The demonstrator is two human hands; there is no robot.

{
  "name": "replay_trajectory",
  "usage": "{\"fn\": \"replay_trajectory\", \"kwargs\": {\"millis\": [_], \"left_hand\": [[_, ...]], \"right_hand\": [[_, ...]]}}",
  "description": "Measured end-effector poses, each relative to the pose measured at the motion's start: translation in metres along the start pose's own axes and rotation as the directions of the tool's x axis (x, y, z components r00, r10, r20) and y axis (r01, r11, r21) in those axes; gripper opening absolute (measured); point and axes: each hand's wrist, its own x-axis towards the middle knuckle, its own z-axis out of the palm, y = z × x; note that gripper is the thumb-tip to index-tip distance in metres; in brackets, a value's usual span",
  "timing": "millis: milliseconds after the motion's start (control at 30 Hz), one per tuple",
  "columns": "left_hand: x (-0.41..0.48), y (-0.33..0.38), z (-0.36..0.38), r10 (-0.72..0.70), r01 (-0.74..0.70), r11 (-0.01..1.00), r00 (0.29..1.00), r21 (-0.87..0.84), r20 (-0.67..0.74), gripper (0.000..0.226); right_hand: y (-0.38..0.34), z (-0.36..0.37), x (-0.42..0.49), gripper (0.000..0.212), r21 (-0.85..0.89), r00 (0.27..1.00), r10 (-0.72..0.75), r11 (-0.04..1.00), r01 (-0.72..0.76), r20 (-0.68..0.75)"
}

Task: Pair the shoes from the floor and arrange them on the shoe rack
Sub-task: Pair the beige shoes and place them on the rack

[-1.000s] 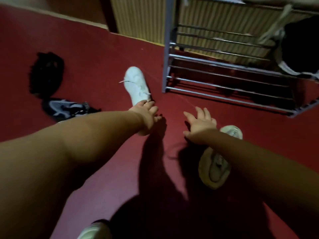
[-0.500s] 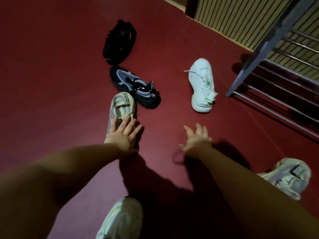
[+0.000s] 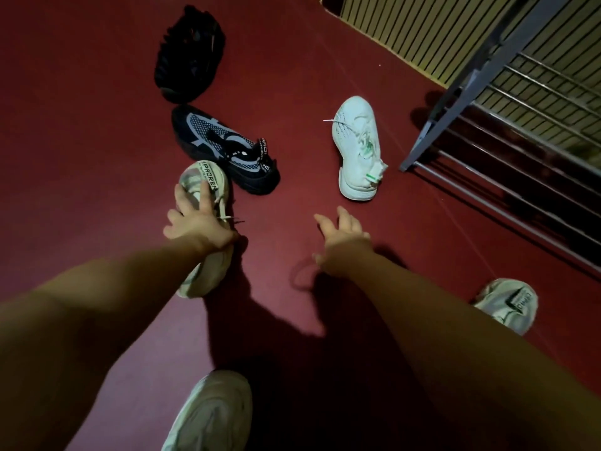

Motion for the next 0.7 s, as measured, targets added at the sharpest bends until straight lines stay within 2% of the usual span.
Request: {"fn": "replay_trajectory", "kwargs": {"millis": [100, 200, 267, 333, 400, 467, 533, 600, 633, 700], "left_hand": [[-0.002, -0.005, -0.005, 0.015, -0.025, 0.987, 0.998, -0.159, -0.060, 0.110], [-0.008, -0.007, -0.009, 0.027, -0.084, 0.930, 0.987, -0.357, -0.161, 0.106], [-0.018, -0.008, -0.011, 0.075, -0.153, 0.899, 0.977, -0.411, -0.200, 0.105], [-0.032, -0.008, -0.012, 0.191, -0.273, 0.884, 0.952, -0.379, -0.240, 0.106], [-0.049, -0.002, -0.014, 0.334, -0.418, 0.840, 0.901, -0.347, -0.276, 0.108], [-0.065, 0.012, -0.014, 0.479, -0.549, 0.778, 0.833, -0.305, -0.277, 0.110], [-0.079, 0.031, -0.012, 0.591, -0.641, 0.720, 0.767, -0.266, -0.250, 0.109], [-0.091, 0.052, -0.006, 0.652, -0.689, 0.681, 0.724, -0.247, -0.224, 0.108], [-0.096, 0.061, -0.003, 0.669, -0.702, 0.670, 0.712, -0.242, -0.212, 0.109], [-0.103, 0.079, 0.004, 0.698, -0.716, 0.651, 0.695, -0.250, -0.173, 0.113]], "right_hand": [[0.004, -0.007, -0.002, 0.077, -0.029, 1.000, 0.008, 1.000, -0.008, 0.001], [0.005, -0.015, -0.004, 0.078, -0.032, 0.999, -0.016, 0.999, 0.015, -0.031], [0.005, -0.020, -0.005, 0.077, -0.016, 0.996, -0.046, 0.999, 0.045, -0.070], [0.006, -0.027, -0.004, 0.072, 0.070, 0.993, -0.047, 0.996, 0.055, -0.110], [0.008, -0.036, -0.002, 0.070, 0.285, 0.993, 0.009, 0.958, 0.026, -0.121], [0.011, -0.042, 0.000, 0.072, 0.585, 0.995, 0.079, 0.811, -0.027, -0.063], [0.013, -0.045, -0.002, 0.074, 0.823, 0.995, 0.086, 0.561, -0.091, 0.052], [0.019, -0.044, -0.003, 0.077, 0.921, 0.993, 0.058, 0.373, -0.113, 0.099], [0.025, -0.044, -0.003, 0.075, 0.944, 0.994, 0.057, 0.311, -0.109, 0.096], [0.039, -0.046, -0.005, 0.058, 0.968, 0.995, 0.073, 0.235, -0.088, 0.073]]}}
